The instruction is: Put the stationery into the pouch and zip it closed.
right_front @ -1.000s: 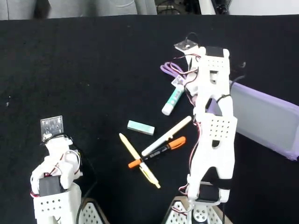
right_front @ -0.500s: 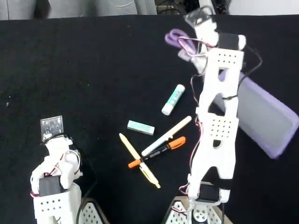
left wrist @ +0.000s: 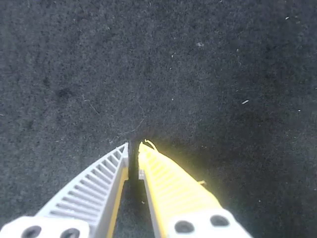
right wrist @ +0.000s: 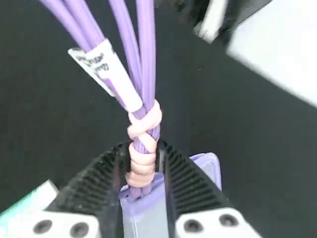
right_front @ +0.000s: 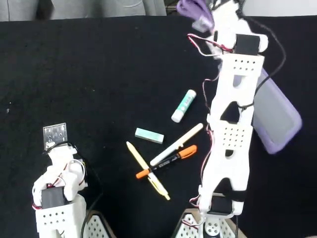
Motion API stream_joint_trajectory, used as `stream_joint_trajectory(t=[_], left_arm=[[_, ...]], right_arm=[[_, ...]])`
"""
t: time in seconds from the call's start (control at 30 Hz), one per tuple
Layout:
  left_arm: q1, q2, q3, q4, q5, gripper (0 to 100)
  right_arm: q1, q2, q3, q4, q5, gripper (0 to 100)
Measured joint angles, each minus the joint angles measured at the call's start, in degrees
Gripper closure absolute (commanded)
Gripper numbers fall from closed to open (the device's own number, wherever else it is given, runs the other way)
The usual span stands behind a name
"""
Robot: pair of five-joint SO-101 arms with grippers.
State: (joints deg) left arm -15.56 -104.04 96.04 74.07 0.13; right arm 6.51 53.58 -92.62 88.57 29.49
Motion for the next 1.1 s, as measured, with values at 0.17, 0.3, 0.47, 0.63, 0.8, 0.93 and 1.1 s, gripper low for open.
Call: stream_joint_trajectory(t=[0.17, 0.3, 0.47, 0.63, 0.8, 0.93, 1.1], left_arm=[[0.0, 0.0, 0.0, 0.0, 0.0, 95], [0.0, 0.0, 0.0, 0.0, 0.0, 95], [0.0, 0.0, 0.0, 0.0, 0.0, 95], [0.0, 0.0, 0.0, 0.0, 0.0, 95], [0.0, 0.0, 0.0, 0.0, 0.0, 95], [0.0, 0.0, 0.0, 0.0, 0.0, 95], [0.0, 0.0, 0.0, 0.0, 0.0, 95]], right_arm=[[0.0, -1.32, 0.0, -7.56, -3.52, 98.8], [0.0, -1.32, 0.0, -12.84, -6.95, 98.8], [0.0, -1.32, 0.0, -21.01, -11.43, 98.8], [-0.18, -2.37, 0.09, -26.64, -12.31, 98.8], [-0.18, -6.24, -0.09, -30.33, -12.31, 98.8], [-0.18, -8.35, -0.09, -34.2, -12.31, 98.8], [-0.18, -11.6, -0.09, -35.78, -12.31, 98.8]])
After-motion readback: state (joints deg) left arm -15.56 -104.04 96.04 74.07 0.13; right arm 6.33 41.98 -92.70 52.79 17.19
